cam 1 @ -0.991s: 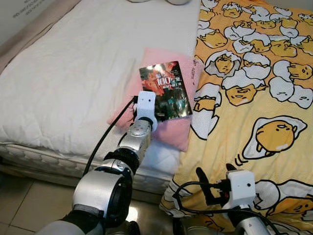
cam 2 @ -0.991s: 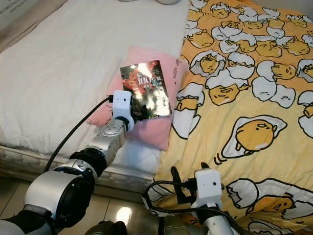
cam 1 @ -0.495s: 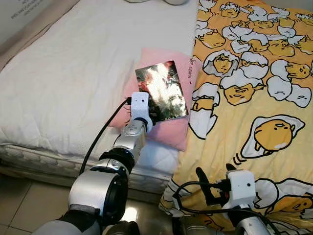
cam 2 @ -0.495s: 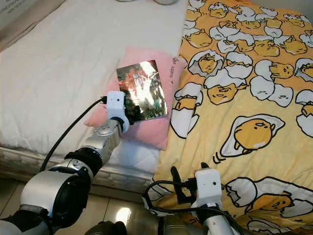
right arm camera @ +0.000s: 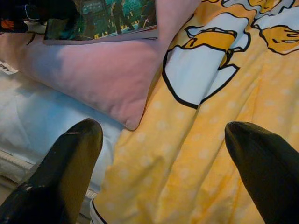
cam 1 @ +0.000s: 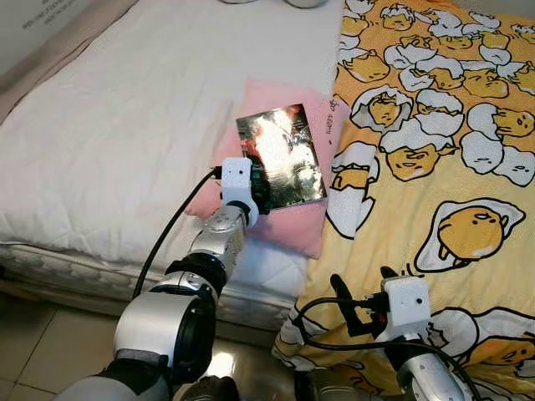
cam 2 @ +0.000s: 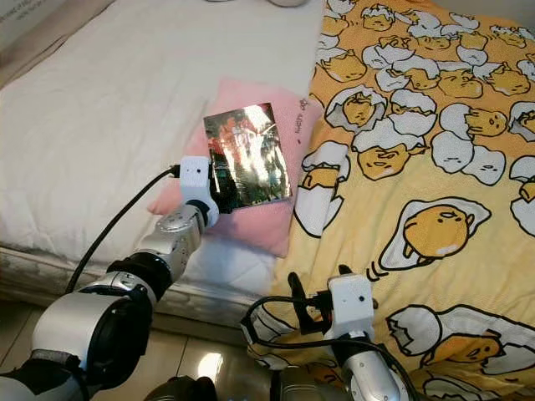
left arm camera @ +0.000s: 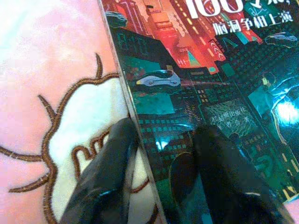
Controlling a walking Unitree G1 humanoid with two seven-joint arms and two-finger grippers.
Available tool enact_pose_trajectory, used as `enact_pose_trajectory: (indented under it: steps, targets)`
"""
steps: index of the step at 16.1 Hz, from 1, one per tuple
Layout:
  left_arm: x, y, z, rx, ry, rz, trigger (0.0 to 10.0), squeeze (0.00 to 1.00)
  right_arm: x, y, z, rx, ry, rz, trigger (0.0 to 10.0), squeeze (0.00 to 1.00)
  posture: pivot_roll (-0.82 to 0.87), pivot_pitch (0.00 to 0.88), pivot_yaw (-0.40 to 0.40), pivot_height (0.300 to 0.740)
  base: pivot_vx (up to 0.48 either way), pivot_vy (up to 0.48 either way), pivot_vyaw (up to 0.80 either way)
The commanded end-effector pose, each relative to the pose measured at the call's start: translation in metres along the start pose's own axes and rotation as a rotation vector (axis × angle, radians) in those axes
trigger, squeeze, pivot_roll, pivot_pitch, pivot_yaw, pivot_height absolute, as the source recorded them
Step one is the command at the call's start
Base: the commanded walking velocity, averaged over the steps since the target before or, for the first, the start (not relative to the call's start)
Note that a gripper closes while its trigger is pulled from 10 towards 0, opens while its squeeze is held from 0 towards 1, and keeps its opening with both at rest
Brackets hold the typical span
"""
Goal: Clean up the room
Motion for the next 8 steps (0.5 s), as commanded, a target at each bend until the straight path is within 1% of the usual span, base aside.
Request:
enact_pose_trajectory:
  steps: [1,2,4,6,8]
  targets:
    - [0.001,-0.024,0.004,-0.074,-0.014,0.035,0.0,0.0,0.006,-0.005,-0.001,-0.02,-0.021,-0.004,10.0,0.0,-0.24,0.111,0.009,0.74,0.0,0.0,0.0]
    - [0.003,-0.018,0.003,-0.054,-0.032,0.055,0.0,0.0,0.007,-0.004,-0.004,-0.011,-0.027,-0.002,10.0,0.0,-0.24,0.104,0.014,0.74,0.0,0.0,0.0]
    - [0.005,-0.01,0.002,-0.023,-0.078,0.076,0.0,0.0,0.014,0.001,-0.011,0.013,-0.048,0.006,10.0,0.0,-0.24,0.06,0.033,0.74,0.0,0.0,0.0]
    - [0.006,0.001,0.002,0.021,-0.109,0.128,0.0,0.0,0.018,0.003,-0.017,0.027,-0.056,0.01,10.0,0.0,-0.22,0.025,0.044,0.74,0.0,0.0,0.0]
    - [0.007,0.018,0.001,0.083,-0.148,0.161,0.0,0.0,0.018,0.006,-0.026,0.048,-0.052,0.012,10.0,0.0,-0.2,0.0,0.045,0.74,0.0,0.0,0.0]
Point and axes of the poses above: a point about 5 cm out from each wrist's last joint towards the gripper, its own z axis pointing back from the gripper into the wrist, its own y axis along the axis of the wrist's last joint, x = y × z, the point moved 5 cm from there along -z, pointing out of the wrist towards the gripper, and after that the axes turned 4 degrees about z, right-handed, at the moved point
